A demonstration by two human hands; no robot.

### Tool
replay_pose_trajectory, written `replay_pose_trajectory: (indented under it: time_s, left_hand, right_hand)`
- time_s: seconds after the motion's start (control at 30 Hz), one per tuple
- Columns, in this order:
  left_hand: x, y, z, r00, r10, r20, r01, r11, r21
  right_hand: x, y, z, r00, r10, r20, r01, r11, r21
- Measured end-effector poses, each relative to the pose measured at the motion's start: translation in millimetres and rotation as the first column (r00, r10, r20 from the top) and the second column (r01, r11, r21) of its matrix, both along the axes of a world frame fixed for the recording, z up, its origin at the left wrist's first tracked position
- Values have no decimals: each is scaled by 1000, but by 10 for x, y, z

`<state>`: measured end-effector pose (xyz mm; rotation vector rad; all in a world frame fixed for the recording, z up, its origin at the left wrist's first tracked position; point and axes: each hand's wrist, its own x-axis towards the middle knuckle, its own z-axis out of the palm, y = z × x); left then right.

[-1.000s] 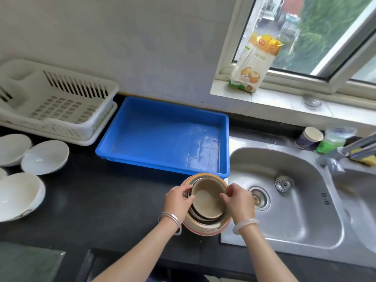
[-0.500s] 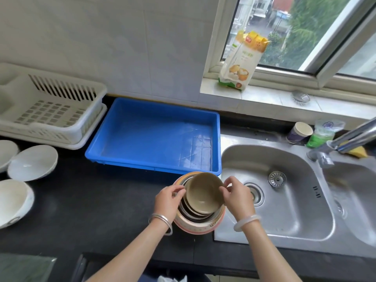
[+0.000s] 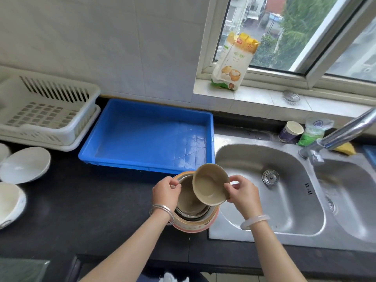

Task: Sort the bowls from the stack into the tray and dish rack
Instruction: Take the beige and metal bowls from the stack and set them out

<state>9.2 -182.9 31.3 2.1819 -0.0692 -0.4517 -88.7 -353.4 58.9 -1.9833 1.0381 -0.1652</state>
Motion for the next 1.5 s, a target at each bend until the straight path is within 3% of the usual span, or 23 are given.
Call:
replay_pose_trajectory:
  time_s: [0.27, 0.57, 0.9, 1.2, 1.33, 1.5]
  left_hand:
    - [184, 130, 98, 994, 61, -85, -68, 994, -87]
    - [502, 875, 136, 914, 325, -243, -382, 892, -242]
    - [553, 2123, -158, 671, 681, -295, -740, 640, -207]
    - [522, 2994, -500, 404, 812, -422, -915, 356, -192]
    - [568, 3152, -603, 337, 828, -449, -941, 288, -175]
    - [629, 3246, -670, 319, 831, -456, -947, 269, -173]
  right_hand:
    - [120, 7, 207, 997, 37, 61, -38, 999, 8]
    - [627, 350, 287, 981, 125, 151, -137, 988, 71]
    - [1465, 1345, -110, 917, 399, 23, -399, 909, 119]
    - [2285, 2408, -514, 839, 541, -55, -522, 830, 198]
    - [2529, 2785, -664, 831, 547, -106, -512, 825, 240]
    - [2691, 3041, -782, 841, 520, -149, -457, 831, 318]
